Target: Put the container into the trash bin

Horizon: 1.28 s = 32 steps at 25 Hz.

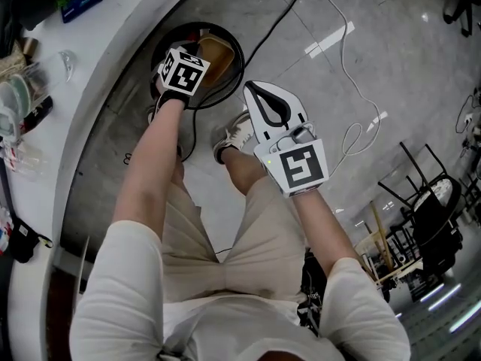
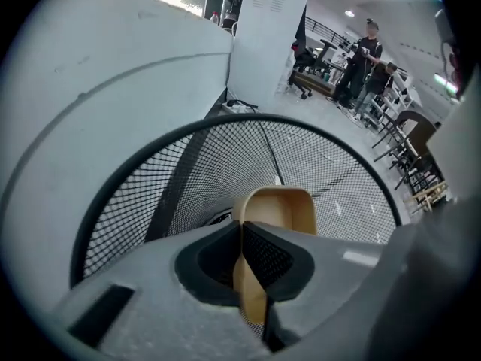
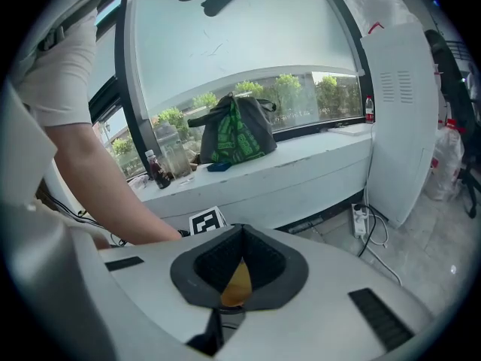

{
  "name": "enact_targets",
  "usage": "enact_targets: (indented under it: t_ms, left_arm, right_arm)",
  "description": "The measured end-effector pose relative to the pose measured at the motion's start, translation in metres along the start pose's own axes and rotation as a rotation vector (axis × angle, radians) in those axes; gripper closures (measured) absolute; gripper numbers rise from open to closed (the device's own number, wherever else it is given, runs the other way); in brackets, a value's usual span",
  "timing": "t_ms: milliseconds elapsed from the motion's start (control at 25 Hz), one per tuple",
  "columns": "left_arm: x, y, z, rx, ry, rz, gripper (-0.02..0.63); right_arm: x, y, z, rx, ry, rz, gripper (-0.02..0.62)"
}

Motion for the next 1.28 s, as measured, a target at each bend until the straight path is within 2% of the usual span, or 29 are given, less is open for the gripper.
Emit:
enact_targets:
  t_ms: [200, 440, 600, 800, 840, 920, 1000, 1280]
  left_arm:
    - [0.002, -0.031, -0.001, -0.013, -0.035, 0.057, 0.584]
    - [0.009, -0.062, 0.007, -0.045, -0.069, 0.154, 0.584]
    - [0.012, -0.075, 0.009, -0.062, -0.096, 0.188, 0.584]
    - [0.010, -0.080, 0.007, -0.051, -0.054, 0.185, 0.582]
    - [0.010, -0.079, 0.004, -0.043, -0.058, 0.185, 0.569]
    - [0.010, -0.076, -0.001, -0.035, -0.073, 0.184, 0.499]
    - [0.011, -0.070, -0.004, -0.032, -0.081, 0.184, 0.486]
    - [-0.003, -0.017, -0.019, -0.001, -0.072, 0.135, 0.460]
  right_arm:
    - [0.004, -0.011, 0.001, -0.020, 0.021, -0.001, 0.594]
    - [0.015, -0.020, -0.008, -0.002, 0.002, 0.003, 0.594]
    - [0.022, -0.023, -0.010, 0.005, -0.002, 0.010, 0.594]
    - [0.027, -0.022, -0.010, 0.011, -0.019, 0.015, 0.594]
    - [0.027, -0.021, -0.010, 0.013, -0.021, 0.015, 0.594]
    - [0.025, -0.018, -0.009, 0.016, -0.023, 0.012, 0.594]
    - [0.022, -0.013, -0.007, 0.018, -0.021, 0.008, 0.594]
    - [-0.005, 0.017, 0.004, 0.033, -0.037, -0.010, 0.594]
Point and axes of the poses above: the fingertips, and each gripper's own axes: y backward along the fingers, z to its left, x out of its underside, the point moved 2 cm from there along y, backward along the fingers, and after that the axes turned 12 degrees about z, right-handed, at the moved point
